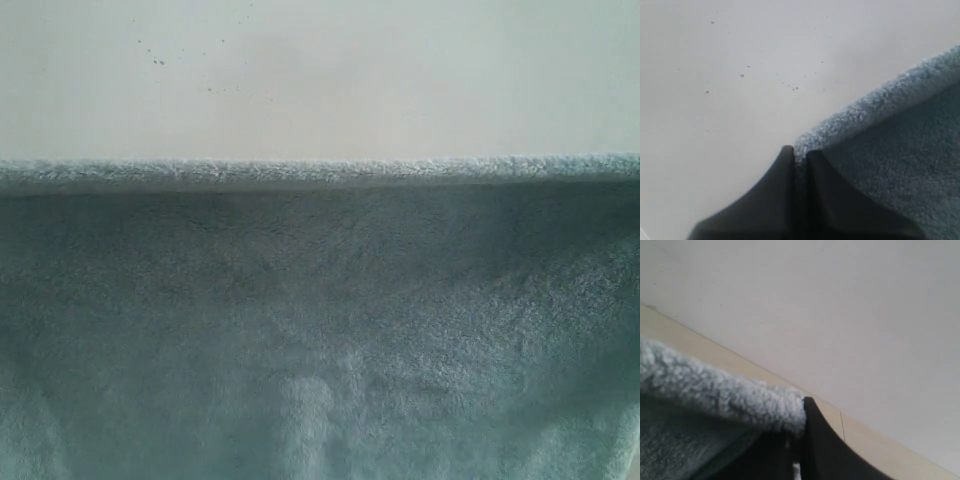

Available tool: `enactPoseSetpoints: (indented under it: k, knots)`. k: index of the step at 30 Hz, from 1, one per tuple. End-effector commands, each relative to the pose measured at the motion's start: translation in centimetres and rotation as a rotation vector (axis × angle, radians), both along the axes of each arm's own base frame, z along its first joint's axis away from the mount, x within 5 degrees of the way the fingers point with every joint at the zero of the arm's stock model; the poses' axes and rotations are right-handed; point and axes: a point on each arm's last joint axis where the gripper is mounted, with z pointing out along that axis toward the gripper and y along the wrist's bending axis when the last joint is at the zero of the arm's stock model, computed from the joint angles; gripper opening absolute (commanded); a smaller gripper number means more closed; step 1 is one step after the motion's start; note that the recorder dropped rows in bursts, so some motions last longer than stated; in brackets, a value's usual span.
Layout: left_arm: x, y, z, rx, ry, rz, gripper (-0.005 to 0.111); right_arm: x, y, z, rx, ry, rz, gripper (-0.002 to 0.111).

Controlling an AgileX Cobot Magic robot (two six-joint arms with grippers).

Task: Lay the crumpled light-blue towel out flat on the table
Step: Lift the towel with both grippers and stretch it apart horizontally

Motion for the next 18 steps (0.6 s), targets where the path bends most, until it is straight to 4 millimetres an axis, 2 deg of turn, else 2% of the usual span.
enactPoseSetpoints:
  k: [1, 7, 11, 14, 16, 17, 18]
  knots:
    - [-0.1, -0.2, -0.1, -0.002, 0.000, -0.039, 0.004, -0.2, -0.5, 0.2, 0.010, 0.005, -0.039, 0.000]
    - [-0.1, -0.2, -0.1, -0.004, 0.002, -0.029, 0.004, -0.6, -0.3, -0.8, 0.043, 0.139, -0.024, 0.000]
    - [0.2, -0.6, -0.6, 0.027, 0.022, -0.026, 0.004, 0.1, 0.9, -0.8, 0.020, 0.108, 0.076, 0.000]
    - [1.2, -1.8, -2.9, 0.199, 0.046, -0.022, 0.004, 2.1, 3.0, -1.8, -0.114, 0.068, 0.178, 0.000]
    - [2.1, -3.1, -5.2, 0.355, 0.076, -0.040, 0.004, 4.3, 4.5, -3.3, -0.252, 0.053, 0.197, 0.000]
    - [2.9, -4.2, -6.8, 0.543, 0.047, -0.040, 0.004, 6.4, 5.3, -4.5, -0.365, 0.040, 0.142, 0.000]
    - [3.4, -4.6, -6.9, 0.604, 0.023, -0.027, 0.004, 7.5, 5.5, -4.5, -0.410, 0.047, 0.075, 0.000]
